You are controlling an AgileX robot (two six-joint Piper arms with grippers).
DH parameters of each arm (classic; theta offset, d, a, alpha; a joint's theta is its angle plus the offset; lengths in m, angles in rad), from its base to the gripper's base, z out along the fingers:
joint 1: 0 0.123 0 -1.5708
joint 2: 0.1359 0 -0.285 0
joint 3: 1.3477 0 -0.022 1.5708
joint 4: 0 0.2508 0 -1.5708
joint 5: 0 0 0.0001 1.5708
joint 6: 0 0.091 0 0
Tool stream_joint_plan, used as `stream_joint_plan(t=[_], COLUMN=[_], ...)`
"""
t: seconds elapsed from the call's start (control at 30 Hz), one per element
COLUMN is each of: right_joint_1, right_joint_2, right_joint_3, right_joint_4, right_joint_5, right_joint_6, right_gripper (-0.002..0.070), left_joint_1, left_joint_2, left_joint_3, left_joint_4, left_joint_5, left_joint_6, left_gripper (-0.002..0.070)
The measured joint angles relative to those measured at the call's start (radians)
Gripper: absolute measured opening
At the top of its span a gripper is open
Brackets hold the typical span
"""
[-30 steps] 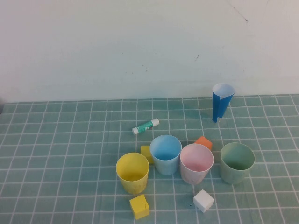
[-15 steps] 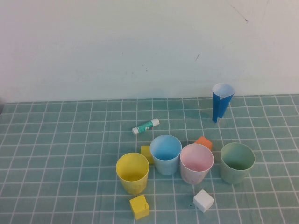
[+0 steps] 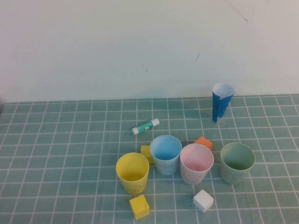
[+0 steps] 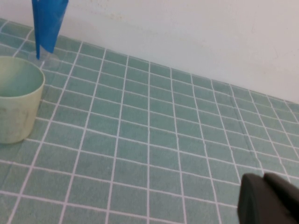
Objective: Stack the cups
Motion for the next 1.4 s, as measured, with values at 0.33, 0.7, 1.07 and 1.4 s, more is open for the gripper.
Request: stream_joint_plan(t=[0.33, 0.7, 1.07, 1.4], right_joint_1=[0.000, 0.000, 0.000, 0.000], right_joint_2=[0.000, 0.000, 0.000, 0.000], right_joint_3=[0.000, 0.000, 0.000, 0.002], right_joint_4=[0.000, 0.000, 0.230, 0.817], right_joint_5=[0.000, 0.000, 0.000, 0.009], right_joint_6=[0.000, 0.000, 0.008, 0.171], right_gripper=[-0.0001, -0.0001, -0.0001, -0.0001], left_joint_1=[0.000, -0.002, -0.002, -0.002], left_joint_2=[0.000, -0.002, -0.002, -0.002], left_joint_3=[0.000, 0.000, 0.002, 0.002], left_joint_4=[0.000, -0.011, -0.331, -0.621], left_joint_5=[0.000, -0.012, -0.132, -0.269], left_joint_6=[0.000, -0.003, -0.130, -0.179], left_gripper=[-0.0003, -0.0003, -0.0003, -0.0003])
